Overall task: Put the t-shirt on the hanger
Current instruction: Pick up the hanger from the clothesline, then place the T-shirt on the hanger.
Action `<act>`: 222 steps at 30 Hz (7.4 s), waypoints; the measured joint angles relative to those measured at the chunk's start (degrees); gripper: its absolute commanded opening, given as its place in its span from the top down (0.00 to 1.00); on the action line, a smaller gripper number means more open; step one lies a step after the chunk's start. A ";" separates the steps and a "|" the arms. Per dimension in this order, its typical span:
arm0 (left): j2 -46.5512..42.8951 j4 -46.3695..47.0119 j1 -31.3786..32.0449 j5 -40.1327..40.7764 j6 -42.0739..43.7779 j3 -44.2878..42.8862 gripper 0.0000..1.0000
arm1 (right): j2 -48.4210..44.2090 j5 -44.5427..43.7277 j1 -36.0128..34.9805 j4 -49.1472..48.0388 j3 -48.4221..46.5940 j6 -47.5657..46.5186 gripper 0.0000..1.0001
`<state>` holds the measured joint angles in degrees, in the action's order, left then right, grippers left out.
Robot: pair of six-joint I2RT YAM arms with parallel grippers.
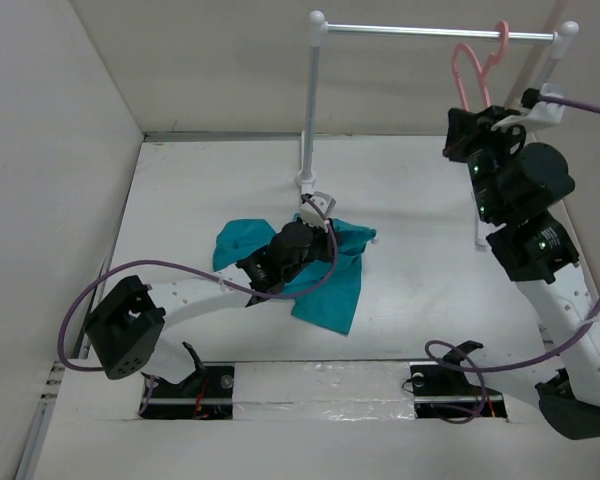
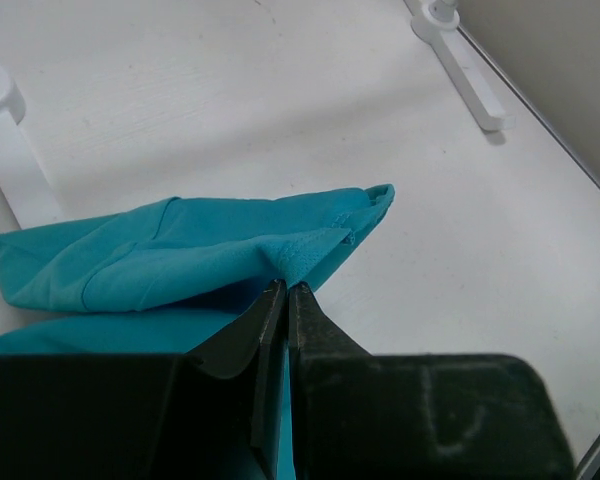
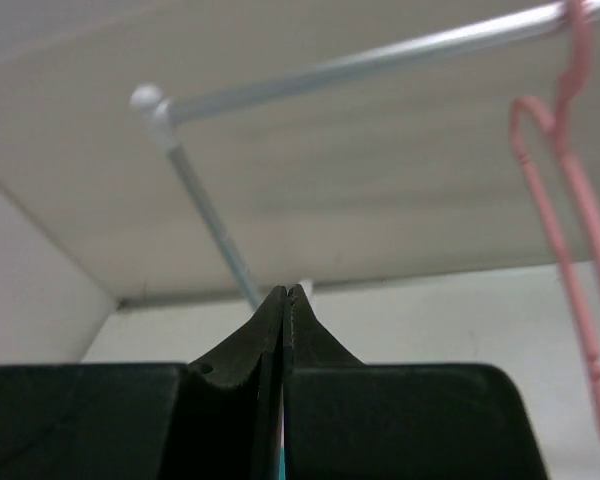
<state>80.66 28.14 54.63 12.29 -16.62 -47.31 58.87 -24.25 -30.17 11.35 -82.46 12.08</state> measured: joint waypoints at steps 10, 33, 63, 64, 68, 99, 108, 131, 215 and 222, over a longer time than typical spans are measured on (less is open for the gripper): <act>-1.62 0.52 0.00 -1.70 0.48 1.62 1.00 | 14.73 -6.29 15.69 7.58 -17.53 -5.01 0.25; -1.64 0.81 0.00 -2.89 0.70 1.62 1.00 | 30.86 11.47 30.56 17.99 -23.65 -5.16 0.52; -1.64 0.85 0.00 -3.72 0.70 1.62 1.00 | 24.28 6.19 26.71 8.70 -15.52 -7.87 1.00; -1.64 0.85 0.00 -3.72 0.70 1.62 1.00 | 22.95 6.19 26.71 7.28 -14.10 -8.02 1.00; -1.64 0.85 0.00 -3.69 0.70 1.62 1.00 | 17.92 6.40 26.62 3.21 -7.82 -7.98 1.00; 3.32 -0.74 -6.01 -1.57 0.09 -3.65 1.00 | -24.24 19.65 -0.31 8.15 35.30 6.25 1.00; 7.82 -1.77 -12.70 -3.65 -0.48 -10.67 1.00 | -30.53 19.98 -11.17 20.46 32.00 13.81 1.00; 8.24 -4.02 -15.10 -8.33 -1.27 -11.98 1.00 | -24.48 19.45 -12.24 31.08 29.68 13.97 1.00; -9.60 -3.41 -16.26 -12.92 -22.73 -8.41 0.55 | 5.40 4.59 -27.30 -53.37 50.82 3.91 1.00; -9.79 0.70 -17.03 -10.64 -25.46 -5.46 0.66 | 10.51 3.13 -27.63 -53.59 47.41 3.69 1.00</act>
<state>70.87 28.84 37.60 1.65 -42.09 -52.77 69.38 -21.12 -57.80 -42.24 -35.05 15.77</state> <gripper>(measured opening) 0.340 0.133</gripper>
